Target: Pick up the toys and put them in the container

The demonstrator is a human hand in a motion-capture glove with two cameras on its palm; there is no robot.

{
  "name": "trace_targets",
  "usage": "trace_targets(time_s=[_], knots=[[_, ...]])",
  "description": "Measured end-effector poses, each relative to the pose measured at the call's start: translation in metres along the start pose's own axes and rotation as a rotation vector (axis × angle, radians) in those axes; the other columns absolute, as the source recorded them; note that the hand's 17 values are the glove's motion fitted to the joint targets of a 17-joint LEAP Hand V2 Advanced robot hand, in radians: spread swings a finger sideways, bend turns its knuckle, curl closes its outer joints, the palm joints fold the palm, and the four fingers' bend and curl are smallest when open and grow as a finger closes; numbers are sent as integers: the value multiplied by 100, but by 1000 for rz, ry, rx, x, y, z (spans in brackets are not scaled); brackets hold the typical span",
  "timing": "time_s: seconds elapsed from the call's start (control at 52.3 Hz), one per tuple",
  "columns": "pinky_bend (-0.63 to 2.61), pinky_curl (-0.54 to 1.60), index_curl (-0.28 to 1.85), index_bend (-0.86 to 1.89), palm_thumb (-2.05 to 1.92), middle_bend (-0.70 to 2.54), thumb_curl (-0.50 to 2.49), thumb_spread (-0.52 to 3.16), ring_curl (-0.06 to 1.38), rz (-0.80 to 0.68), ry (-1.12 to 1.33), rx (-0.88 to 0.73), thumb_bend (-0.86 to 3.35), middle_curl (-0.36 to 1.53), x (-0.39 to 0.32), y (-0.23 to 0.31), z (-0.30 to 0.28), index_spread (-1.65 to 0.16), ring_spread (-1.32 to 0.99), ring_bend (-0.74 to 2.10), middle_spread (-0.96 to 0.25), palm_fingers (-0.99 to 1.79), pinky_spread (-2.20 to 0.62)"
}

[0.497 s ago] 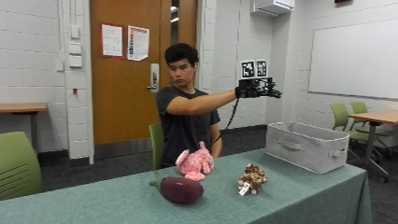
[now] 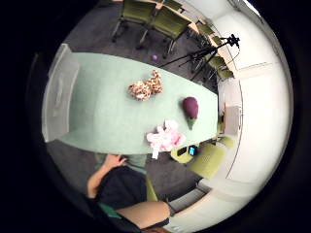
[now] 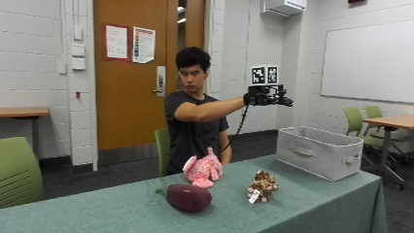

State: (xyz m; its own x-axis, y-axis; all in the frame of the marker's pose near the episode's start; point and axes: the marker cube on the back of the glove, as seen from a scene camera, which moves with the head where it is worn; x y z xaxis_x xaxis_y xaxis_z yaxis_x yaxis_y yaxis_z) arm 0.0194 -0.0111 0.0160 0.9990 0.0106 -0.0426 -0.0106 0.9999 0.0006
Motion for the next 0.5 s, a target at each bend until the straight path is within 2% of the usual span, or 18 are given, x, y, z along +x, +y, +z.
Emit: trace_targets(time_s=[0.268,0.382,0.497], knots=[[42,27,31,18,-24,29,0,93,14,56,63,64,-15,27,71,-46,38,-24,-23,20,-6,6,-4],[43,29,32,18,-24,28,0,93,16,108,-4,-13,-15,28,120,-73,104,-25,-23,22,-8,9,-3],[44,30,34,18,-23,27,1,92,18,149,-29,-101,-15,30,144,-77,166,-26,-23,22,-9,8,-3]])
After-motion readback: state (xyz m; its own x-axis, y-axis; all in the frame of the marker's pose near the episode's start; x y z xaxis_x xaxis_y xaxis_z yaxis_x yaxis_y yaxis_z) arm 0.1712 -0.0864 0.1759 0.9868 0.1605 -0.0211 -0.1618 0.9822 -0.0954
